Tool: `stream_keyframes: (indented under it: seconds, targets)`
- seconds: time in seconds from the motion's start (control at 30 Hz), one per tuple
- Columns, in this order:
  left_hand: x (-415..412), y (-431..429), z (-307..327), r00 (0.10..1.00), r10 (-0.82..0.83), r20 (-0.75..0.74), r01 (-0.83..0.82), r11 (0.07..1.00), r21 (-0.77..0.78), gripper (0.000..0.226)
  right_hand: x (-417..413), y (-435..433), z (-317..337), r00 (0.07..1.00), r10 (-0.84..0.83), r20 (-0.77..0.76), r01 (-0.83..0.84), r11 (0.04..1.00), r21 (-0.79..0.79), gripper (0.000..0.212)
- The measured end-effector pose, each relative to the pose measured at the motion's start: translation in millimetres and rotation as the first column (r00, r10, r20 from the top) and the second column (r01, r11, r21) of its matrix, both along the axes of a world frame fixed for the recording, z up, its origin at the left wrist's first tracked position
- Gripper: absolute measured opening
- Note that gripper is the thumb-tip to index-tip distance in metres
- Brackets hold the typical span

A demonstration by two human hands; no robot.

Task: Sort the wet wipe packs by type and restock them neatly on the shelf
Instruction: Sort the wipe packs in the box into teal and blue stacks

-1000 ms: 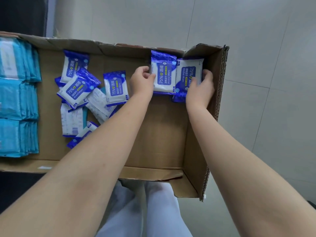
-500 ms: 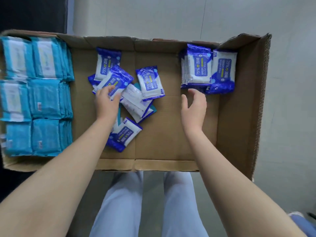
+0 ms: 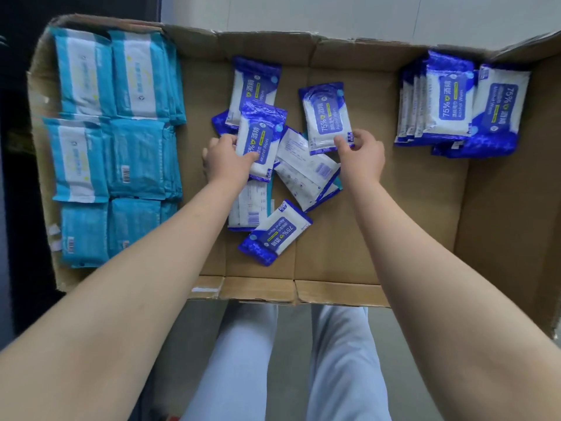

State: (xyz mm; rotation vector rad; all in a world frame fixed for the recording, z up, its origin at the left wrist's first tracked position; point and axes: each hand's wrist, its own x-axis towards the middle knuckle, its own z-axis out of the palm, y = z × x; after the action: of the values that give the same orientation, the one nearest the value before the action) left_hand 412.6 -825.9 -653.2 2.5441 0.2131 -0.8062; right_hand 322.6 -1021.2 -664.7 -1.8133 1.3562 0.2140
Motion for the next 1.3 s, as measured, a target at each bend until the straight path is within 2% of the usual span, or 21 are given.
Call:
stream_keyframes:
  seconds: [0.07, 0.2, 0.3, 0.47, 0.53, 0.6, 0.7, 0.83, 1.0, 1.1, 1.2, 1.3]
  targets:
    - [-4, 2, 1, 0.999, 0.046, -0.011, -0.046, 0.998, -0.035, 0.042, 5, 0, 1, 1.000, -0.026, 0.003, 0.026, 1.000, 0.010, 0.038]
    - [-15, 7, 6, 0.977, 0.199, -0.077, -0.211, 0.957, -0.198, 0.040, 15, -1, 1, 0.998, -0.064, -0.027, 0.066, 0.993, 0.096, 0.044]
    - [-26, 12, 14, 0.954, 0.282, -0.097, -0.298, 0.922, -0.248, 0.036, 17, 0, 7, 0.984, -0.173, 0.031, 0.162, 0.965, 0.208, 0.021]
    - [-54, -1, 46, 0.851, 0.469, -0.237, -0.525, 0.759, -0.385, 0.016, -14, -4, 35, 0.873, -0.427, 0.236, 0.292, 0.845, 0.448, 0.017]
    - [-69, -12, 57, 0.803, 0.500, -0.325, -0.596, 0.682, -0.423, 0.007, -40, -8, 46, 0.844, -0.473, 0.254, 0.312, 0.817, 0.484, 0.017]
    - [-85, -25, 62, 0.782, 0.482, -0.396, -0.622, 0.652, -0.434, 0.009, -73, -16, 52, 0.807, -0.541, 0.234, 0.374, 0.777, 0.507, 0.017]
    - [-110, -53, 65, 0.815, 0.369, -0.448, -0.559, 0.705, -0.436, 0.014, -124, -33, 58, 0.746, -0.646, 0.163, 0.498, 0.703, 0.508, 0.018]
    - [-135, -102, 59, 0.844, 0.229, -0.484, -0.468, 0.757, -0.457, 0.015, -170, -66, 61, 0.672, -0.732, 0.112, 0.631, 0.645, 0.431, 0.036]
    - [-148, -165, 36, 0.860, 0.092, -0.503, -0.337, 0.841, -0.423, 0.018, -182, -108, 56, 0.640, -0.766, 0.062, 0.686, 0.606, 0.403, 0.033]
    - [-156, -191, 20, 0.890, 0.064, -0.451, -0.256, 0.889, -0.379, 0.017, -177, -123, 50, 0.630, -0.774, 0.056, 0.697, 0.597, 0.397, 0.031]
    - [-160, -210, 10, 0.940, 0.040, -0.339, -0.158, 0.932, -0.328, 0.018, -174, -126, 41, 0.655, -0.754, 0.052, 0.691, 0.626, 0.361, 0.027]
    - [-164, -222, -1, 0.968, -0.021, -0.249, -0.047, 0.963, -0.267, 0.020, -170, -121, 35, 0.635, -0.771, 0.051, 0.717, 0.613, 0.334, 0.020]
